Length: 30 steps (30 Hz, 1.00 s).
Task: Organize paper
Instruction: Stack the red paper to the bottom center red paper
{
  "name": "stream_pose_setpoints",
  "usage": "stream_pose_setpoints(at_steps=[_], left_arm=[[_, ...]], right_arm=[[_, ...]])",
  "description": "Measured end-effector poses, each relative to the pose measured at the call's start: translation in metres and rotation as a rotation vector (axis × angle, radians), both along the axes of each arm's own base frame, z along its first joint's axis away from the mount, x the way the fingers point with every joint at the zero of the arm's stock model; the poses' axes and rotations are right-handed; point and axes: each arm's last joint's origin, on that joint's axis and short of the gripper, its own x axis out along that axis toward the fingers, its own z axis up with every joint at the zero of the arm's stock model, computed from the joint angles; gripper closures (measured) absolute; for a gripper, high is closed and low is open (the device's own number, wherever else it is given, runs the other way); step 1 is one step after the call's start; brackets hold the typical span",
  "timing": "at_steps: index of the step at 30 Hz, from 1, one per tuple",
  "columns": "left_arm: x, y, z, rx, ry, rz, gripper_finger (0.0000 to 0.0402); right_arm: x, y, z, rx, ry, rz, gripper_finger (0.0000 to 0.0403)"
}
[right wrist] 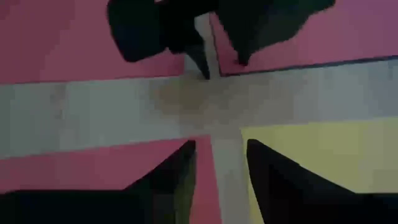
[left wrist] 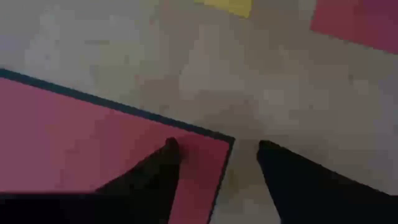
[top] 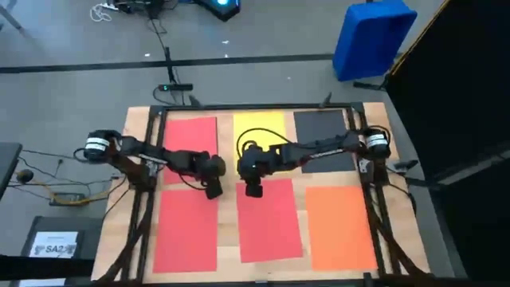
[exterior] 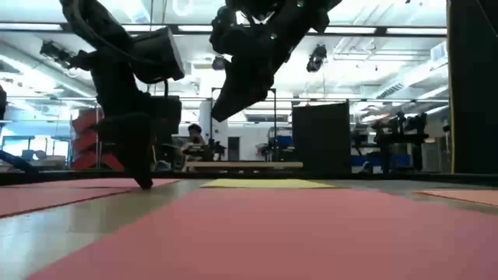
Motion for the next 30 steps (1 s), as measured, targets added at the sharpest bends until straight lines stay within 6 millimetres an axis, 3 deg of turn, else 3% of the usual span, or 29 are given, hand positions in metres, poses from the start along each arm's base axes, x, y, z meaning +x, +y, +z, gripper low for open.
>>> stream_pose_setpoints(at_steps=[7,19,30], left_arm=[[0.0,0.006,0.0,-0.024,0.003,-0.002,0.0203],[0.007,0.007,0.011,-0.031,0.024,-0.045,0.0283],[0.008,0.007,0.014,-0.047,0.028,-0.059,0.031]], right_arm=[[0.0,0.0,0.0,0.002,-0.002,0.0,0.0284],[0.002,0.0,0.002,-0.005,-0.029,0.008,0.0285],[0.002,0.0,0.002,-0.005,-0.032,0.009,0.0286]])
